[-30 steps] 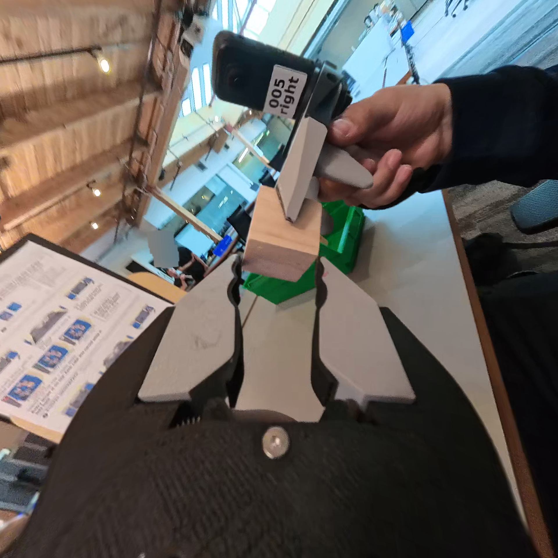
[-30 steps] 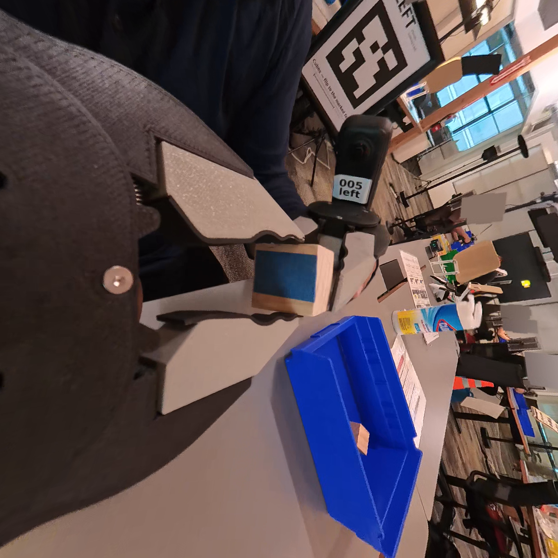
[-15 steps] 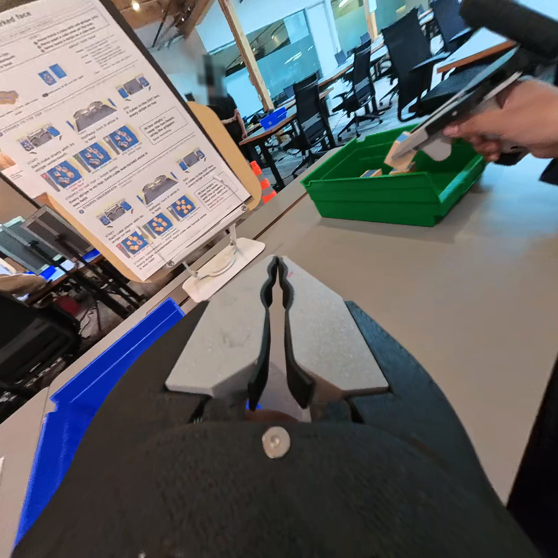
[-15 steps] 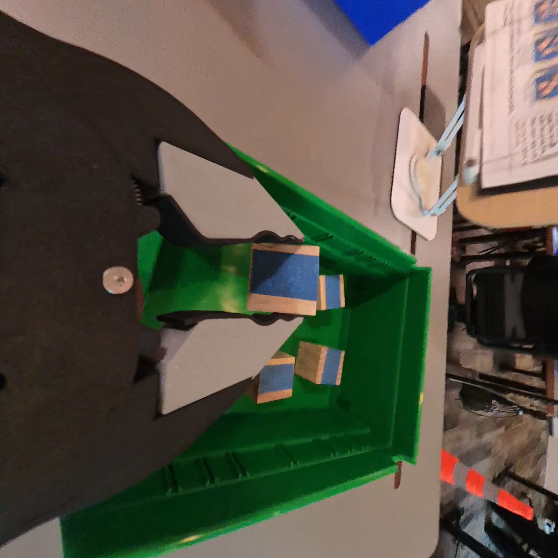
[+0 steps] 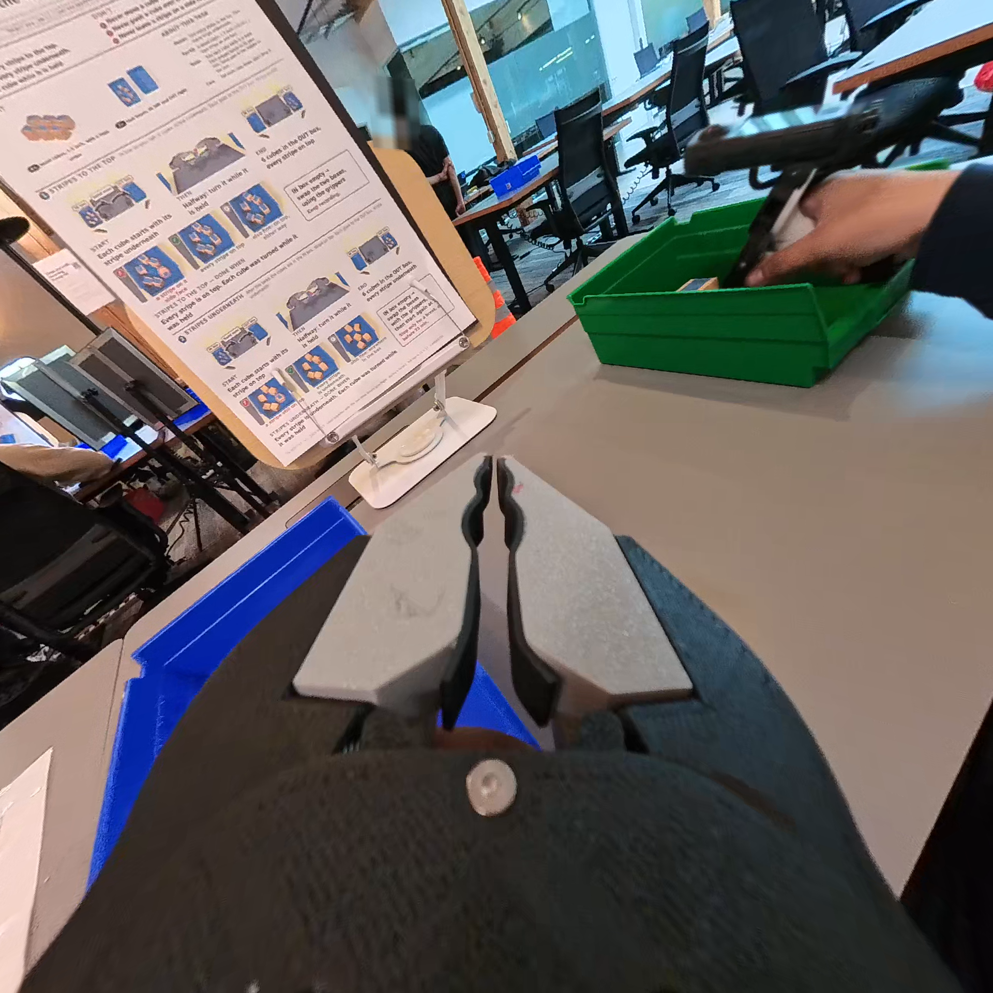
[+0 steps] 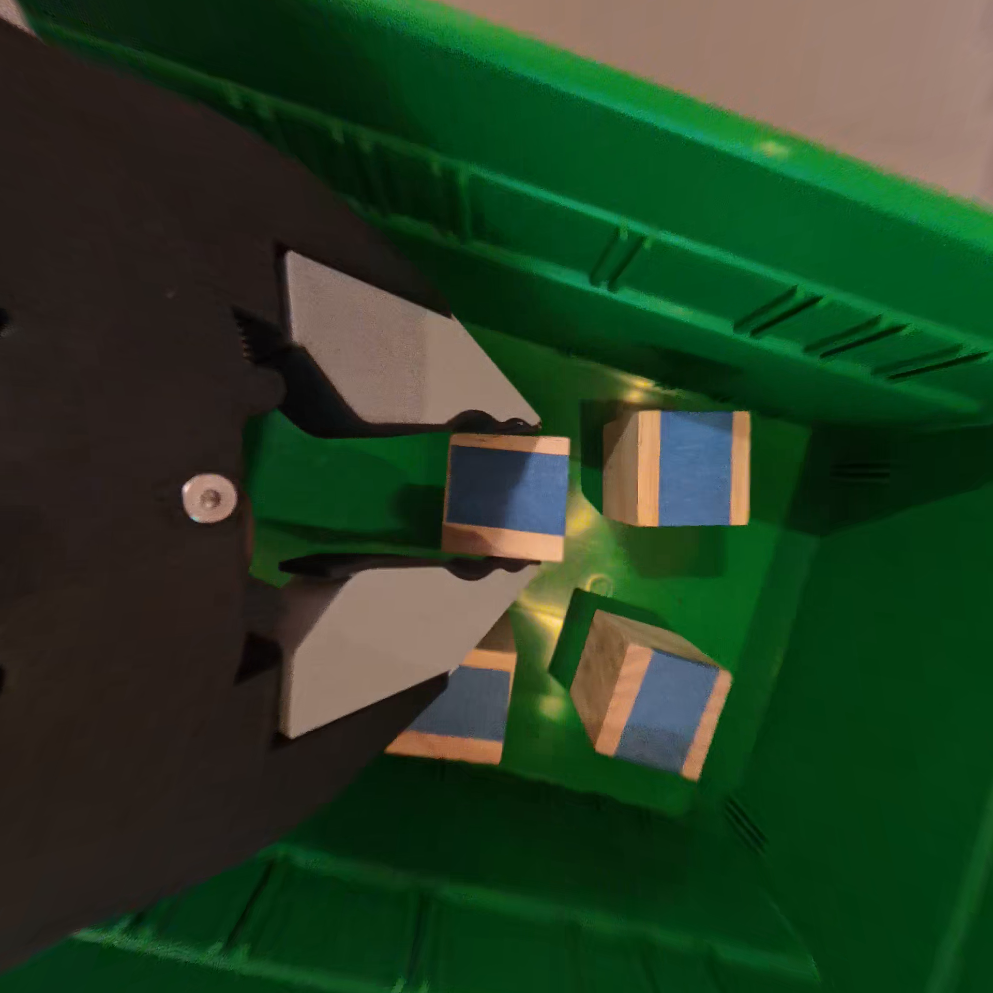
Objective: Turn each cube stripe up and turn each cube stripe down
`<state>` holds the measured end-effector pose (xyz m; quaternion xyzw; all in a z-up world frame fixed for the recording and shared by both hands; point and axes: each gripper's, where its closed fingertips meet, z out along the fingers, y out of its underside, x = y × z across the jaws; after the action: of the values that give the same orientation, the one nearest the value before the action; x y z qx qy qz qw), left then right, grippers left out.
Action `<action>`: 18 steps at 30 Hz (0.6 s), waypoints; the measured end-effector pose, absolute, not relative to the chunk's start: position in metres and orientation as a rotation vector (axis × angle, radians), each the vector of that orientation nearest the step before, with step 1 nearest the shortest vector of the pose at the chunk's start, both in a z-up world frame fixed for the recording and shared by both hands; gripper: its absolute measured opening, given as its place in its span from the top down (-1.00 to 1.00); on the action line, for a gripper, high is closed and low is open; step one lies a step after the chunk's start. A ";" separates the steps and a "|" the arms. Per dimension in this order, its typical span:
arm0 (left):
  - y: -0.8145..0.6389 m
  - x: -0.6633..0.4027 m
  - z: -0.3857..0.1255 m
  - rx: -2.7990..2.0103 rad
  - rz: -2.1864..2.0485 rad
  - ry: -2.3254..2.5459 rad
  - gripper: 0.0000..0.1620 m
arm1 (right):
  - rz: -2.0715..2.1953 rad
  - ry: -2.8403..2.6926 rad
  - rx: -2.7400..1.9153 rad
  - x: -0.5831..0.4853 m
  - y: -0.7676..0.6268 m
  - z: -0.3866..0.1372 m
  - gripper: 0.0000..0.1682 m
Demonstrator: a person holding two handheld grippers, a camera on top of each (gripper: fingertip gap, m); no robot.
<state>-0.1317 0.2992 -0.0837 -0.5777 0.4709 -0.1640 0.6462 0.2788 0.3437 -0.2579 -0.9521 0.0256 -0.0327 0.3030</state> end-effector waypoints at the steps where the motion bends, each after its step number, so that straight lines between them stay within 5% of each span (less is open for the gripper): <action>1: 0.300 -0.134 -0.084 -1.315 -0.366 1.072 1.00 | -0.066 0.078 -2.571 0.277 0.345 -0.266 0.43; 6: 0.308 -0.145 -0.085 -1.346 -0.351 1.053 0.99 | -0.149 0.107 -2.514 0.278 0.336 -0.248 0.29; 18: 0.332 -0.159 -0.091 -1.402 -0.329 0.976 0.91 | 0.066 -0.128 -1.753 0.165 0.242 -0.066 0.41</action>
<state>-0.1587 0.3317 -0.0907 -0.6159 0.4286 -0.1445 0.6450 0.1653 0.2420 -0.0664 -0.7677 -0.0563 0.0289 0.6377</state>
